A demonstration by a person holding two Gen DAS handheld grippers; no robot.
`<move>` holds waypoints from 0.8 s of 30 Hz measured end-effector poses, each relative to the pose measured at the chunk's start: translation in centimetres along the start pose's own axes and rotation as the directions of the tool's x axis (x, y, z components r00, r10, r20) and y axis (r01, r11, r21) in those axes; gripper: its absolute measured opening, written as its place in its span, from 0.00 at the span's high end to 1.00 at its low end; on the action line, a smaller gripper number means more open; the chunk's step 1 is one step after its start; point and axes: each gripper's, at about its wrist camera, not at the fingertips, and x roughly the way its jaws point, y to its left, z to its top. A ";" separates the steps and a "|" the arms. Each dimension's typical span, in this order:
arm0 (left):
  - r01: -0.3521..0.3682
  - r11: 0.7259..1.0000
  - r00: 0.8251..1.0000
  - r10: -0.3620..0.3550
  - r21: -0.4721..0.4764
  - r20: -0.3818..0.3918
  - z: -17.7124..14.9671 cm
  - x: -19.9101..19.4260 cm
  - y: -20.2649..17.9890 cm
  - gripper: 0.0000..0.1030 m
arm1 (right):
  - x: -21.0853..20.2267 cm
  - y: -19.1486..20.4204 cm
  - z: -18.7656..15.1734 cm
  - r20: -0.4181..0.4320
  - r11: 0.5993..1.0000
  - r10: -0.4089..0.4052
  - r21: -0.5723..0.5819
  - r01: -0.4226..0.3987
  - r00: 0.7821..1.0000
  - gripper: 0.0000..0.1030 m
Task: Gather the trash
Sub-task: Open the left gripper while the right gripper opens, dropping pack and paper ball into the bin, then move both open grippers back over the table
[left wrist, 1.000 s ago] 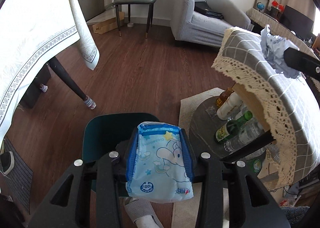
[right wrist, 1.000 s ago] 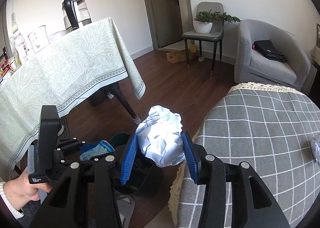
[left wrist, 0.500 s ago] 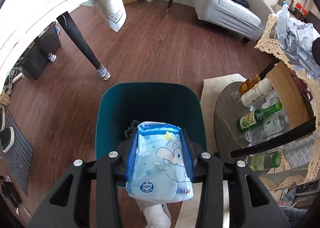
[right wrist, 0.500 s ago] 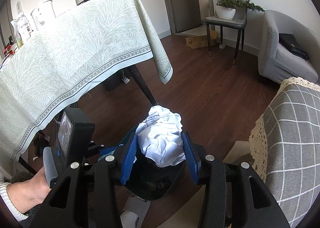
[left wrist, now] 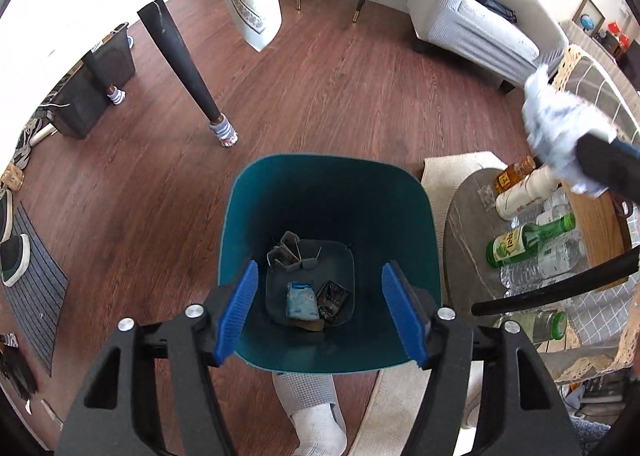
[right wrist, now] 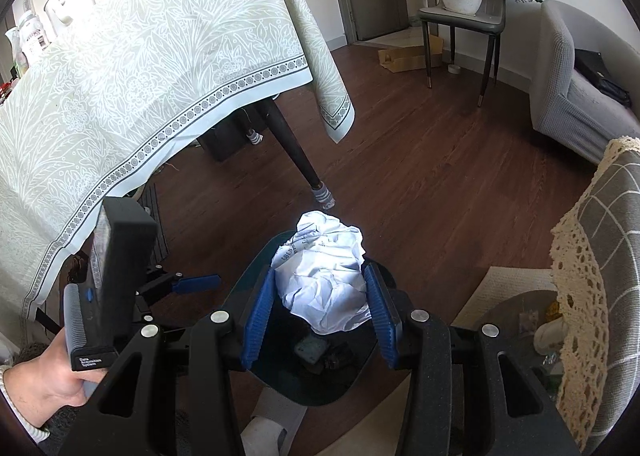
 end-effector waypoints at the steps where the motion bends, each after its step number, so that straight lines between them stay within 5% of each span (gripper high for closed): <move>1: 0.002 1.000 1.000 -0.002 -0.007 0.014 0.1 -0.4 0.1 0.31 | 0.4 -0.1 -0.1 -0.008 1.000 -0.003 0.003 0.003 1.000 0.55; 9: 0.017 1.000 0.992 -0.015 -0.016 0.122 1.0 -3.8 0.4 0.30 | 4.0 -0.4 -1.4 -0.098 0.999 -0.034 0.020 0.036 0.995 0.55; 13: 0.042 0.999 0.980 -0.038 -0.014 0.193 1.5 -6.1 0.4 0.39 | 6.2 -0.9 -2.5 -0.149 0.998 -0.003 0.055 0.011 0.989 0.54; 17: 0.080 0.996 0.964 -0.071 -0.026 0.255 2.1 -8.4 0.3 0.50 | 7.3 -0.7 -3.3 -0.175 0.996 0.041 0.091 -0.025 0.984 0.51; 24: 0.096 0.995 0.921 -0.093 0.010 0.378 3.3 -12.9 -1.7 0.50 | 7.2 -0.1 -3.3 -0.183 0.993 0.088 0.088 -0.073 0.979 0.40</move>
